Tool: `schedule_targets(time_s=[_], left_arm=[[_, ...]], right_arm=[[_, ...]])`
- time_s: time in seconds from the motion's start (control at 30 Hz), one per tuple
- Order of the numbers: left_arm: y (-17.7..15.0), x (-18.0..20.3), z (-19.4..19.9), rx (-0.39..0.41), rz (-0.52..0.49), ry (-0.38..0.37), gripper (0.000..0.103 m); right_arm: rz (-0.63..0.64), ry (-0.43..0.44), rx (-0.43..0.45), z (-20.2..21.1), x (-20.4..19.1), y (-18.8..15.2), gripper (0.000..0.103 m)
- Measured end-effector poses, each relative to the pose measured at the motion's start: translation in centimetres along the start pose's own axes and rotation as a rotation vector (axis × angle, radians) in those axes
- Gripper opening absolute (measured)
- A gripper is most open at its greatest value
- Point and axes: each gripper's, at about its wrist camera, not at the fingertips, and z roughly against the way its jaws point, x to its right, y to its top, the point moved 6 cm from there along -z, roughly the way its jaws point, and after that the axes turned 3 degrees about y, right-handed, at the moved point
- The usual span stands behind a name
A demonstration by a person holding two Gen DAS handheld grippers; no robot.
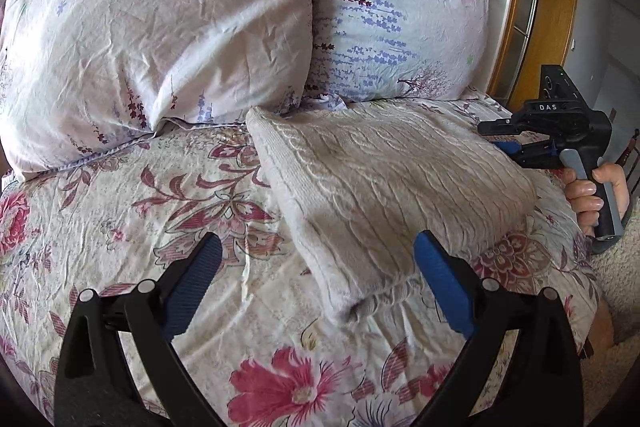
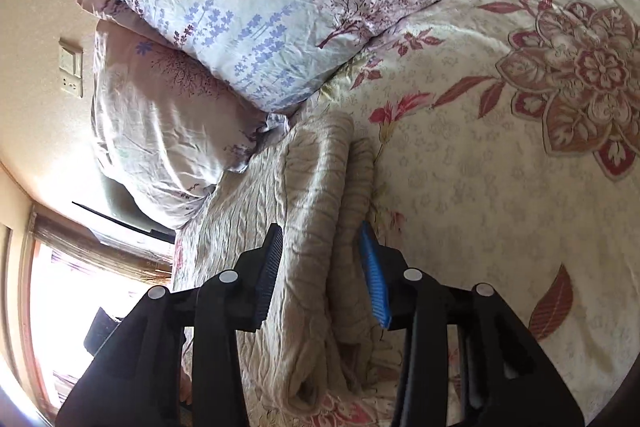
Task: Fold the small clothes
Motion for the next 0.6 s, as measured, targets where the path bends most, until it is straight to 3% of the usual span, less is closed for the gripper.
schedule_targets(time_s=[0.2, 0.23, 0.27, 0.33, 0.6], left_arm=[[-1.8, 1.5, -0.2, -0.024, -0.101, 0.036, 0.097], [-1.9, 1.7, -0.4, -0.028, -0.115, 0.047, 0.097], [-2.0, 1.8, -0.8, -0.034, -0.128, 0.071, 0.097], [-1.9, 1.5, -1.6, -0.052, -0.139, 0.126, 0.097], [-1.8, 0.0, -2.2, -0.083, -0.097, 0.156, 0.097]], right_arm=[[0.001, 0.022, -0.034, -1.1, -0.7, -1.1, 0.040], [0.005, 0.024, -0.035, -1.1, -0.9, -1.3, 0.036], [0.018, 0.016, -0.034, -1.2, -1.1, -1.4, 0.019], [0.046, -0.011, -0.012, -1.1, -1.3, -1.2, 0.013], [0.018, -0.065, 0.030, -1.4, -0.4, 0.1, 0.011]])
